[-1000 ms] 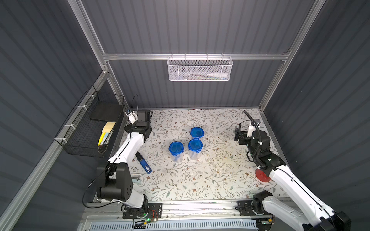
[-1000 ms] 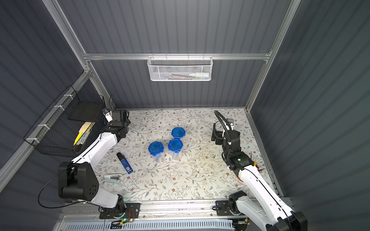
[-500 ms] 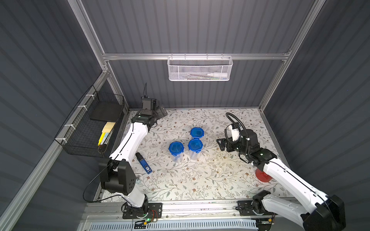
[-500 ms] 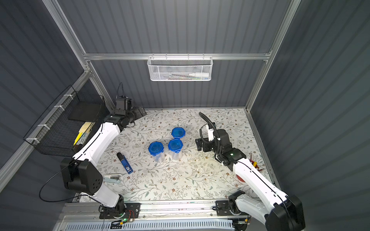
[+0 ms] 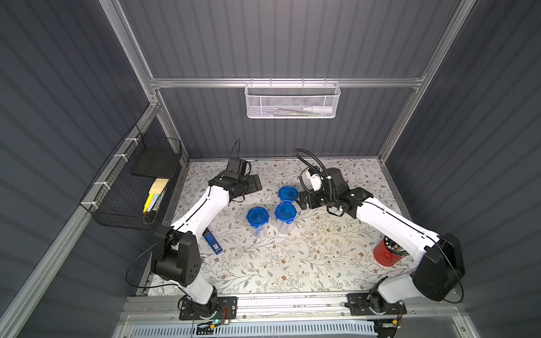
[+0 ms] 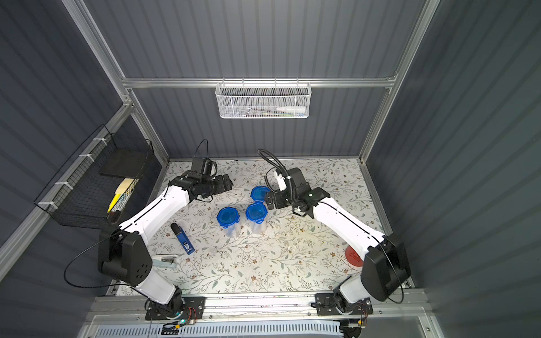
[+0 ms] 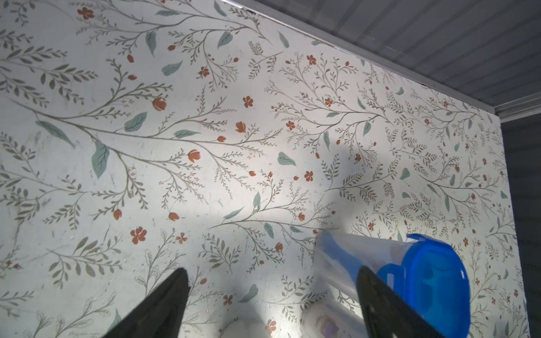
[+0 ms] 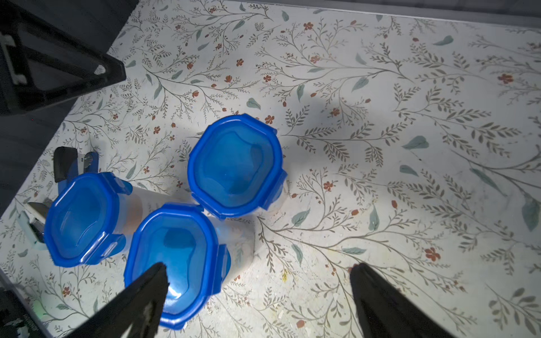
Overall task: Take out toiletry kits
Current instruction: Move the container to the center of the board.
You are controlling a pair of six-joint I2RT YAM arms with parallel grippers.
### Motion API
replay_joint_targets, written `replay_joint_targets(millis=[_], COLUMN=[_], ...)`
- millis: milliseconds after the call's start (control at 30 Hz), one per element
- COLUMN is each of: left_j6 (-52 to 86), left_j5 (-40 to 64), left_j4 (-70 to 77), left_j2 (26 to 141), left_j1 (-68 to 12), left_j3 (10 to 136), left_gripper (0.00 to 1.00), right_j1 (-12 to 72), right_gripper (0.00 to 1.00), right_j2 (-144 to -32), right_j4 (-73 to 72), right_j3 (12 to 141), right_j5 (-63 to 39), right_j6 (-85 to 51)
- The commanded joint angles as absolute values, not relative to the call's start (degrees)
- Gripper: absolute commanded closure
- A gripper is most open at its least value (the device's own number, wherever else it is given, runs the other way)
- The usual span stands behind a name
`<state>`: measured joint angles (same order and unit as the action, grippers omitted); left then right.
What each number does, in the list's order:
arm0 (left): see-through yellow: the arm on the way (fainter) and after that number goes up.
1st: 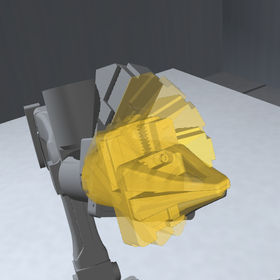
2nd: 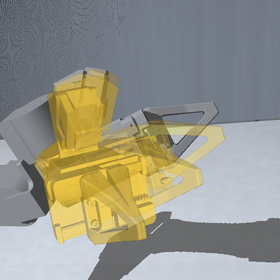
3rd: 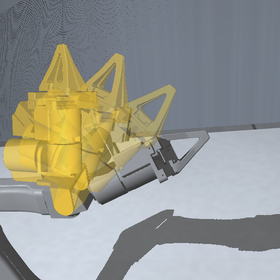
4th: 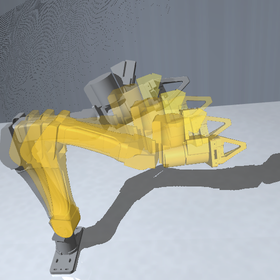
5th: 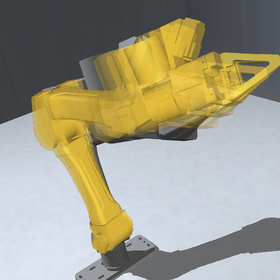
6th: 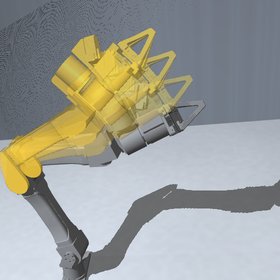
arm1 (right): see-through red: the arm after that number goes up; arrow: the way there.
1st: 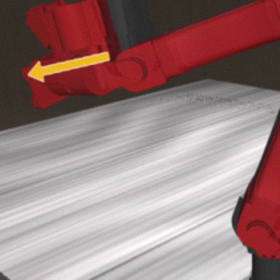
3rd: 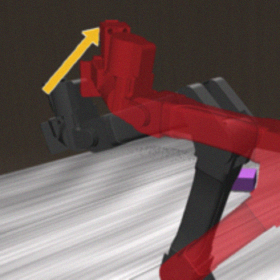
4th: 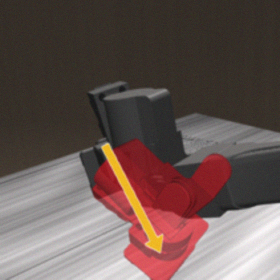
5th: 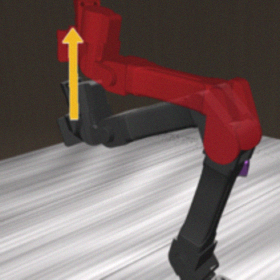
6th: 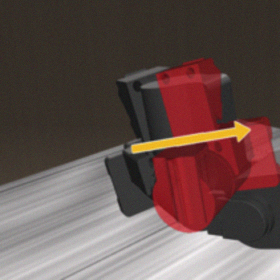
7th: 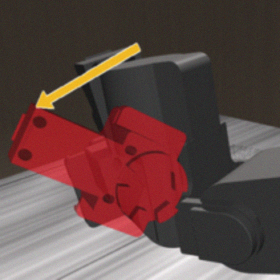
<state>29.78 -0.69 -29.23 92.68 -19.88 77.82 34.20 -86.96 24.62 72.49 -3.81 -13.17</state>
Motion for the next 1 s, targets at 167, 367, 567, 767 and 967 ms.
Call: replay_joint_targets(millis=[167, 367, 567, 767, 967], left_j6=[31.78, 31.16, 30.50, 29.62, 29.79], left_j5=[8.74, 7.34, 4.68, 2.16, 1.23], left_j4=[-27.05, -26.08, -24.80, -25.68, -26.03], left_j2=[89.10, 84.87, 81.03, 79.37, 78.29], left_j1=[-14.48, -12.66, -12.57, -12.39, -12.22], left_j3=[74.38, 71.13, 69.23, 69.01, 69.05], left_gripper=[0.15, 0.12, 0.10, 0.06, 0.00], right_j1=[38.91, 39.98, 40.72, 41.41, 42.36], right_gripper=[0.04, 0.04, 0.04, 0.04, 0.04], right_j2=[-98.80, -102.94, -106.59, -110.39, -112.35], right_j4=[33.24, 33.83, 36.07, 38.99, 40.81], right_j3=[85.92, 89.55, 93.03, 96.54, 98.24], right_j5=[3.56, 2.74, 3.13, 3.54, 4.12], right_j6=[-10.45, -8.64, -7.95, -7.09, -7.16])
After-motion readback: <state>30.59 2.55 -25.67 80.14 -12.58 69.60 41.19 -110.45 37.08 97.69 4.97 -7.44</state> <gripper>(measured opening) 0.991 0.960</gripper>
